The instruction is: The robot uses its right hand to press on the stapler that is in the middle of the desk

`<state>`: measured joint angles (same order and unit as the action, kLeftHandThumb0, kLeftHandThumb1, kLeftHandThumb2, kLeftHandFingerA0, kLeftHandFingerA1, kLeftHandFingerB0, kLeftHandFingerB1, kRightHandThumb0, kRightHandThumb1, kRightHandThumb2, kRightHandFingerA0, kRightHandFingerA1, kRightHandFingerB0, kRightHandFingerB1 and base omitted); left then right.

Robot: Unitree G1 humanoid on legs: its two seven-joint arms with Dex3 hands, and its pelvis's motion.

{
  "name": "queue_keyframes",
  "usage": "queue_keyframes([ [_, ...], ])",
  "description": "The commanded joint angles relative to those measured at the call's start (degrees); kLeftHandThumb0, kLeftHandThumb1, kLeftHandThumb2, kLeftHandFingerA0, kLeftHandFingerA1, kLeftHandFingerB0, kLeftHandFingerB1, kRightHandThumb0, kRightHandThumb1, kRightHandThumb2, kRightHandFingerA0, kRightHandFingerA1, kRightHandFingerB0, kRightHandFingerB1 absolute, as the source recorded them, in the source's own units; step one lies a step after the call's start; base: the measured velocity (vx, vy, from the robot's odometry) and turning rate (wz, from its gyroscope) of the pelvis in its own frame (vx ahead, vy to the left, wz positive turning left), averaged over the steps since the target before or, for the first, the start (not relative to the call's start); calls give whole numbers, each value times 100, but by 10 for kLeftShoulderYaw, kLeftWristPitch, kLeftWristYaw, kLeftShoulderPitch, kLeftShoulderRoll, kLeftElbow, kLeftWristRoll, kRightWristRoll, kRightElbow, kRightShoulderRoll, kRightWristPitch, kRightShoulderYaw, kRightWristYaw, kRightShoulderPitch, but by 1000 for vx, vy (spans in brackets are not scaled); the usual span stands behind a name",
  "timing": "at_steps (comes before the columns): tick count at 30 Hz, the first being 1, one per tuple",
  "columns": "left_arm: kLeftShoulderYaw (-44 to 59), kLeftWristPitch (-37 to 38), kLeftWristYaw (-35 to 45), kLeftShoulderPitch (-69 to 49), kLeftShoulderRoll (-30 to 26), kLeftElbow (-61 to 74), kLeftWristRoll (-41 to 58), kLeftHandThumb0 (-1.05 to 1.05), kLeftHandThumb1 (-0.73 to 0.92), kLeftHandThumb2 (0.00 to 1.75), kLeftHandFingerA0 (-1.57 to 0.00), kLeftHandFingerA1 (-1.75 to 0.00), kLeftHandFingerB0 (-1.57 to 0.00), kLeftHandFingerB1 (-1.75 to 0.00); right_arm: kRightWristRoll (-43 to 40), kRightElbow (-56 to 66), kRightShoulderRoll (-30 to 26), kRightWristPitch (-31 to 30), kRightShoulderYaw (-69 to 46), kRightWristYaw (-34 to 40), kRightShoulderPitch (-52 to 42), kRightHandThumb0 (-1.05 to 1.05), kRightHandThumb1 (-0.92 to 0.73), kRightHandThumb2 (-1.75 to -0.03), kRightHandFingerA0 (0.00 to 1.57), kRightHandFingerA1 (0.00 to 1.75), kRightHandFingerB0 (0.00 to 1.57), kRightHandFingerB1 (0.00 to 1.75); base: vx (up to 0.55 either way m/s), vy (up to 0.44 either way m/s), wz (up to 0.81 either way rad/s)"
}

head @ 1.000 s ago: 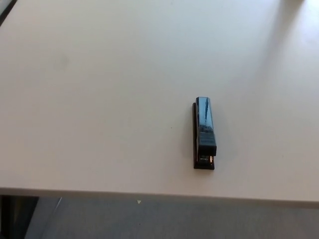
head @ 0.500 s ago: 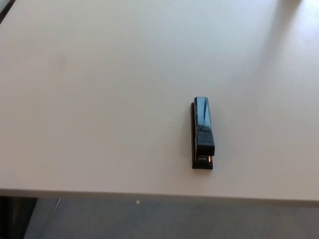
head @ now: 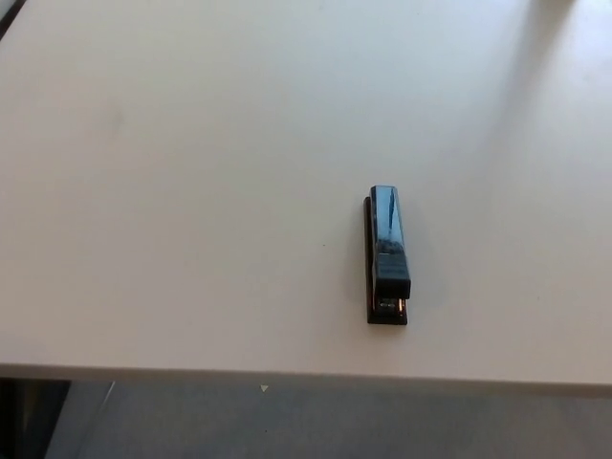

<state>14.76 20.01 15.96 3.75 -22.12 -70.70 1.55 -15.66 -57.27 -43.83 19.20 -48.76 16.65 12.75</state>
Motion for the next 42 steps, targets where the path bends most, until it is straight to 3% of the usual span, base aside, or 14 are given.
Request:
queue_keyframes([
  [1, 0, 9, 5, 0, -11, -4, 5, -79, 81, 110, 0, -38, -15, -32, 20, 98, -48, -37, 53, 23, 95, -13, -79, -63, 113, 70, 72, 91, 0, 0, 0],
  [4, -3, 7, 0, 4, -12, -5, 2, -76, 92, 75, -12, -30, -13, -24, 40, 133, -54, -47, 100, 19, 157, -9, -82, -64, 115, 73, 68, 104, 0, 0, 0],
  [5, -4, 7, 1, 6, -12, -5, 1, -81, 81, 110, -1, -38, -16, -32, 55, 151, -53, -53, 121, 28, 175, -11, -82, -64, 116, 68, 69, 96, 0, 0, 0],
  [10, -6, 9, 3, 6, -14, -5, 2, -82, 81, 110, -1, -38, -16, -31, 46, 217, -21, -125, 195, 10, 288, -22, -79, -66, 126, 70, 73, 94, 0, 0, 0],
  [11, -6, 8, 2, 6, -14, -4, 2, -78, 92, 75, -12, -31, -13, -24, 60, 247, -12, -140, 224, 7, 304, -26, -79, -66, 126, 63, 72, 112, 0, 0, 0],
  [13, -5, 9, 6, 6, -14, -3, 4, -79, 80, 110, 0, -38, -16, -32, 54, 259, 16, -128, 252, -15, 334, -19, -82, -65, 120, 64, 69, 112, 0, 0, 0],
  [16, -6, 11, 8, 5, -13, -3, 3, -77, 79, 111, 0, -38, -16, -32, 43, 265, 43, -136, 275, -38, 362, -12, -83, -64, 114, 71, 64, 99, 0, 0, 0],
  [17, -7, 10, 5, 6, -13, -4, 1, -80, 92, 78, -11, -31, -12, -24, 39, 265, 61, -123, 288, -58, 367, -8, -84, -65, 115, 62, 64, 109, 0, 0, 0],
  [19, -9, 9, 3, 6, -14, -5, 0, -82, 81, 111, 0, -37, -15, -31, 44, 274, 97, -106, 313, -73, 366, -11, -79, -65, 122, 59, 74, 108, 0, 0, 0],
  [34, -19, 9, -4, -3, -7, -9, -5, -79, 82, 109, -2, -37, -14, -32, 137, 267, 335, -112, 481, -46, 348, -21, -73, -76, 119, 70, 75, 98, -2, 0, 1],
  [35, -20, 9, -6, -3, -7, -9, -5, -70, 92, 73, -12, -29, -11, -25, 137, 258, 342, -115, 482, -46, 351, -13, -80, -67, 124, 63, 72, 107, 0, 0, 0],
  [36, -21, 9, -7, -3, -7, -8, -6, -78, 82, 109, -1, -38, -14, -32, 139, 241, 352, -113, 485, -44, 354, -10, -82, -65, 122, 69, 70, 111, 0, 0, 0],
  [40, -27, 12, -3, -6, -7, -11, -7, -79, 82, 110, -1, -38, -15, -31, 163, 182, 387, -110, 496, -16, 365, -17, -81, -66, 92, 131, 72, 114, 0, 0, 0],
  [42, -27, 9, -3, -3, -8, -11, -6, -78, 92, 78, -12, -31, -11, -22, 142, 160, 407, -115, 485, -34, 363, -16, -81, -67, 125, 61, 77, 102, 0, 0, 0],
])
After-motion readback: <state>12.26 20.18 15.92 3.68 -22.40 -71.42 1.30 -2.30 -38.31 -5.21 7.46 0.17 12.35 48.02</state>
